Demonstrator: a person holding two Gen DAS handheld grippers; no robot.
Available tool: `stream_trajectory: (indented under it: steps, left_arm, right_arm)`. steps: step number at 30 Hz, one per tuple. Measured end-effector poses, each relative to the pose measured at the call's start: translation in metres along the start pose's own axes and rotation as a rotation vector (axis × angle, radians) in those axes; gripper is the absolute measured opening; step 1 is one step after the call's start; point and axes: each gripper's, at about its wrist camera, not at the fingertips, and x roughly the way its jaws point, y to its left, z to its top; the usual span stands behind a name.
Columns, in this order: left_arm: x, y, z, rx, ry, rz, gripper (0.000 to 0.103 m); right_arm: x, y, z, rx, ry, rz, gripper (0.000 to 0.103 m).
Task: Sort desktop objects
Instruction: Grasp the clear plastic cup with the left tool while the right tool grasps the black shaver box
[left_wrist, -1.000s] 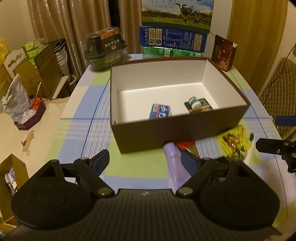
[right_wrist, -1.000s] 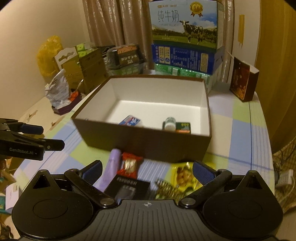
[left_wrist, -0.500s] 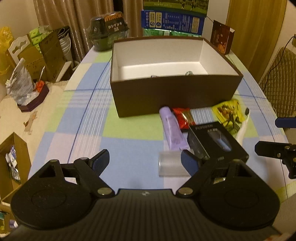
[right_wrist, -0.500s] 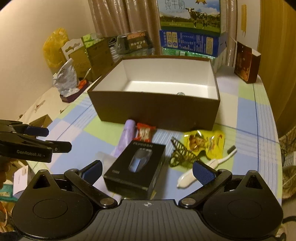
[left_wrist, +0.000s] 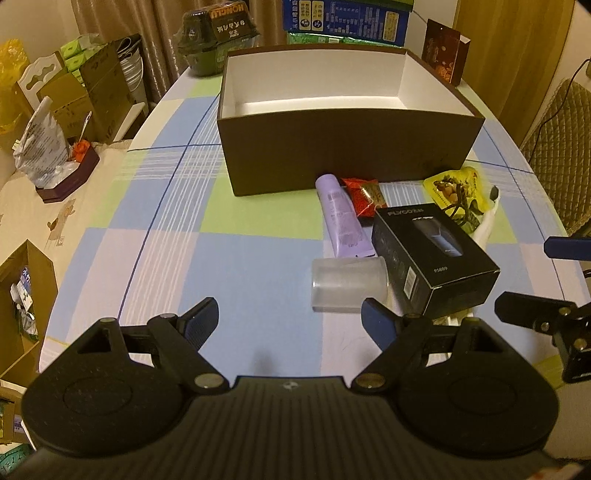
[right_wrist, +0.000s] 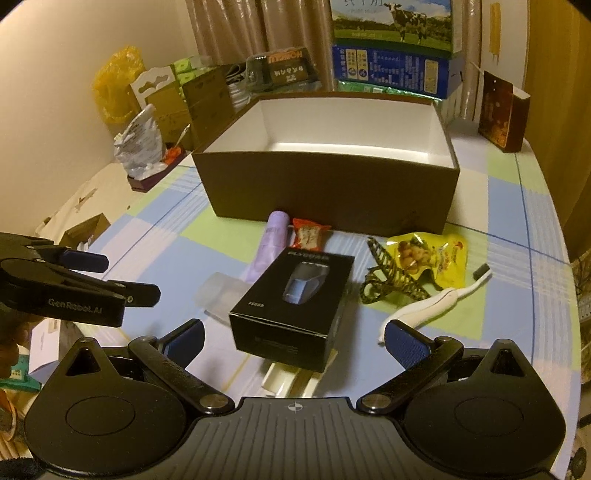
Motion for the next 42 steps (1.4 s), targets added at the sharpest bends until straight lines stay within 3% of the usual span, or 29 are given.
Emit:
stream_trajectory:
  steps: [13,27,30,37,42]
  left_arm:
    - [0.021,0.006,0.005,0.014,0.041,0.011,0.082]
    - [0.045,0.012,0.014,0.038,0.079,0.007,0.082]
    - [0.048,0.011,0.015,0.042,0.086,0.003,0.082]
    - [0.054,0.004,0.019,0.062,0.083,-0.026,0.082]
    - [0.058,-0.003,0.021,0.068,0.080,-0.058,0.082]
  right_arm:
    - [0.034,0.005,-0.003,0.036,0.034,-0.058,0.101]
    - [0.065,0.026,-0.014,-0.034,0.019,-0.142,0.100]
    - [0.068,0.023,-0.015,-0.024,0.024,-0.144,0.081]
    - [0.053,0.007,-0.013,0.021,-0.040,-0.142,0.078]
    - [0.047,-0.002,-0.011,0.031,-0.039,-0.117,0.078]
